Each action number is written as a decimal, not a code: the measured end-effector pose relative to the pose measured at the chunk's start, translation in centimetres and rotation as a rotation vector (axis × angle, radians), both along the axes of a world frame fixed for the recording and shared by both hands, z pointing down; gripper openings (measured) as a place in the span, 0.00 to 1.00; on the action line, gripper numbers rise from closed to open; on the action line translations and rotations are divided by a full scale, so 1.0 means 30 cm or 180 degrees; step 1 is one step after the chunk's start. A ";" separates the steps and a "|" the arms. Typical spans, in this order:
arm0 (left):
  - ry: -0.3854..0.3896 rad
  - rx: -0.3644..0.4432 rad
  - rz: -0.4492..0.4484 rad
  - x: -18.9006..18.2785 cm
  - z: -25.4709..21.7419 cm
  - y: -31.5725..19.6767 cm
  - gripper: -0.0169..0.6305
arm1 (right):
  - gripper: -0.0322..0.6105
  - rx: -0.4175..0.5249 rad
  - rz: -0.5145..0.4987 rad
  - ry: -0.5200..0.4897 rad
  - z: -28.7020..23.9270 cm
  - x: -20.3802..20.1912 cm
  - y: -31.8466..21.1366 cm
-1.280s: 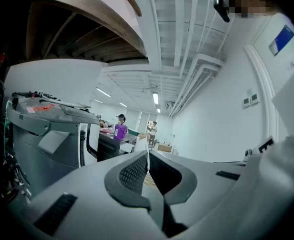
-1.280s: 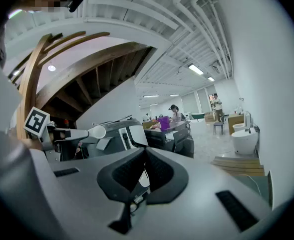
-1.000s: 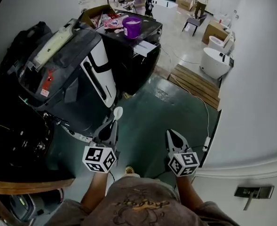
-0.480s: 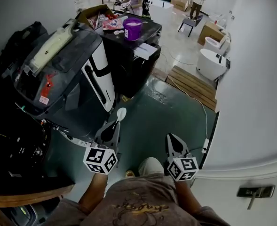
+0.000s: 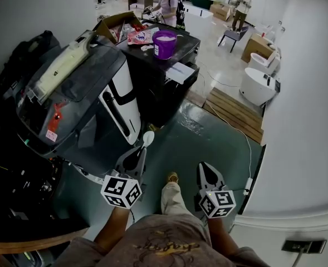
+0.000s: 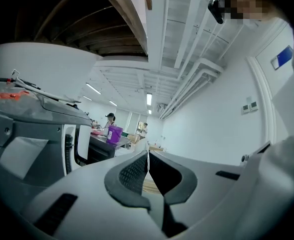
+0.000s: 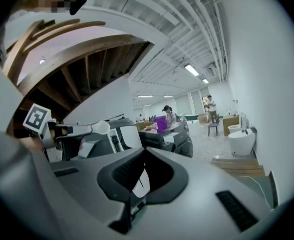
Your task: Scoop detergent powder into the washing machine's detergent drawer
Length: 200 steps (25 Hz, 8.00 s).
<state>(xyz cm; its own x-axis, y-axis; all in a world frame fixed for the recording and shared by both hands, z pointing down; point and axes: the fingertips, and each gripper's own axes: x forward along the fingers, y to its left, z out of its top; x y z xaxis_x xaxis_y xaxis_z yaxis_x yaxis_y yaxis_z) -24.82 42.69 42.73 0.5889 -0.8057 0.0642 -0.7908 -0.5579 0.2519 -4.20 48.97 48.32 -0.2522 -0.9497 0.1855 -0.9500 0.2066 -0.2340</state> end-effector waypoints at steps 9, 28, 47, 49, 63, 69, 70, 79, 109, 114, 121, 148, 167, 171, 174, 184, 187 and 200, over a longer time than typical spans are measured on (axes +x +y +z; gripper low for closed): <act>-0.0056 0.0053 -0.0095 0.059 -0.022 -0.354 0.06 | 0.05 0.0023 -0.0126 -0.0062 -0.034 0.043 -0.394; -0.0067 0.0104 -0.0415 0.276 -0.073 -1.060 0.06 | 0.05 0.0061 -0.0352 -0.0202 -0.058 0.307 -1.135; -0.0084 0.0152 -0.0423 0.347 -0.063 -1.460 0.06 | 0.05 0.0072 -0.0261 -0.0234 -0.039 0.410 -1.478; -0.0074 0.0166 -0.0425 0.350 -0.066 -1.523 0.06 | 0.05 0.0084 -0.0254 -0.0219 -0.041 0.414 -1.536; -0.0116 0.0059 -0.0384 0.341 -0.063 -2.034 0.06 | 0.05 0.0040 -0.0269 -0.0195 -0.068 0.378 -2.026; -0.0133 0.0023 -0.0295 0.339 -0.064 -2.214 0.06 | 0.05 0.0063 -0.0271 -0.0137 -0.067 0.359 -2.199; -0.0170 0.0008 -0.0275 0.339 -0.059 -2.236 0.06 | 0.05 0.0061 -0.0249 -0.0173 -0.074 0.357 -2.221; -0.0454 -0.0085 -0.0089 0.371 -0.066 -2.371 0.06 | 0.05 0.0012 -0.0306 -0.0220 -0.073 0.374 -2.342; -0.2531 -0.1108 0.0657 0.411 0.150 -2.604 0.06 | 0.05 0.0118 -0.0855 -0.0325 -0.066 0.396 -2.537; -0.2872 -0.1181 0.0836 0.419 0.172 -2.613 0.06 | 0.05 0.0117 -0.0880 -0.0345 -0.067 0.397 -2.539; -0.3188 -0.1284 0.0982 0.421 0.191 -2.623 0.06 | 0.05 0.0115 -0.0901 -0.0314 -0.058 0.409 -2.533; -0.3605 -0.1691 0.1630 0.465 0.280 -2.539 0.06 | 0.05 0.0123 -0.0837 -0.0311 -0.057 0.433 -2.506; -0.3031 -0.2034 0.2077 0.561 0.267 -2.448 0.06 | 0.05 0.0125 -0.0714 -0.0403 -0.087 0.453 -2.490; -0.2907 -0.2039 0.2099 0.572 0.254 -2.438 0.07 | 0.05 0.0127 -0.0757 -0.0298 -0.065 0.454 -2.483; -0.2769 -0.2036 0.2114 0.585 0.237 -2.435 0.06 | 0.05 0.0127 -0.0742 -0.0349 -0.078 0.446 -2.485; -0.2227 -0.2042 0.2031 0.613 0.196 -2.443 0.06 | 0.05 0.0119 -0.0740 -0.0282 -0.053 0.451 -2.482; -0.2024 -0.2065 0.1981 0.614 0.187 -2.447 0.06 | 0.05 0.0106 -0.0744 -0.0277 -0.044 0.450 -2.481; -0.1332 -0.2088 0.1677 0.562 0.158 -2.464 0.06 | 0.05 0.0099 -0.0759 -0.0376 -0.069 0.423 -2.490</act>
